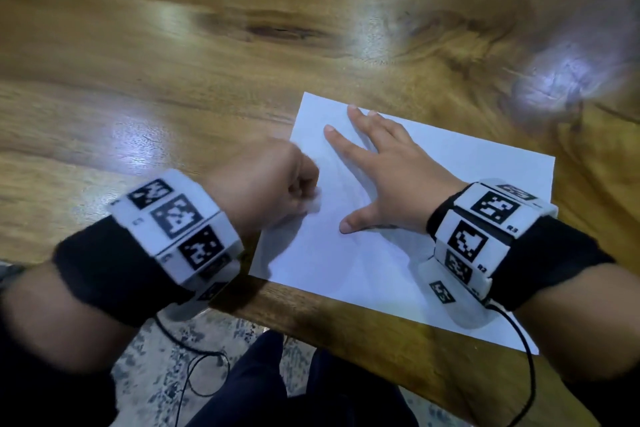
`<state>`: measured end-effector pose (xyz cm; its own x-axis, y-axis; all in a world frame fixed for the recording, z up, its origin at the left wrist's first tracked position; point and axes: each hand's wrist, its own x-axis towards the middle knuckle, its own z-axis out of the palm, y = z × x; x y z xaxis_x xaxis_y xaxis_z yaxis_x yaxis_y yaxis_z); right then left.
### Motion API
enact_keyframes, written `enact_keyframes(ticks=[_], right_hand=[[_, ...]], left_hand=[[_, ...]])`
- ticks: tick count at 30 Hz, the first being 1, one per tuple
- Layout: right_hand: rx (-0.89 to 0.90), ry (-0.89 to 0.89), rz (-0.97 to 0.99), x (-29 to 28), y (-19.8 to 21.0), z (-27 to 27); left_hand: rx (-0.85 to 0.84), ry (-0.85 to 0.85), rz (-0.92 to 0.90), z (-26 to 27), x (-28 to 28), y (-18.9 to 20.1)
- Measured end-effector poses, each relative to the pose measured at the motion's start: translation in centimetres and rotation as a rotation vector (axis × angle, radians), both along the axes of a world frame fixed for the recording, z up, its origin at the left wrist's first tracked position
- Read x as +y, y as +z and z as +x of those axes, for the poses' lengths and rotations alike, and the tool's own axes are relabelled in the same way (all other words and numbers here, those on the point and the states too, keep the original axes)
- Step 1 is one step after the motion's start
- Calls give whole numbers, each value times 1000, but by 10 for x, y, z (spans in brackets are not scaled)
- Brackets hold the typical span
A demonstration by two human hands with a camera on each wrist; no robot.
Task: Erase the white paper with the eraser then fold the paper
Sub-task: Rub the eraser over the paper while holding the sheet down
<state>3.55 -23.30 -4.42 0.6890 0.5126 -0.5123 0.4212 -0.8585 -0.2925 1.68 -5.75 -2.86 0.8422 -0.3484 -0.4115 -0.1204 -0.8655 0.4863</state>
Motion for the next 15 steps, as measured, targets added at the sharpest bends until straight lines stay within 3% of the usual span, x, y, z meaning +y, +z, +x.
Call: enact_keyframes(ticks=[3, 9, 15], right_hand=[[0, 6, -7, 0, 1, -1], [-18, 54, -78, 2, 1, -4], [-17, 48, -79, 1, 0, -4]], left_hand=[[232, -50, 42, -8, 10, 2], [-114, 232, -82, 11, 9, 3], [-177, 171, -38, -1, 5, -4]])
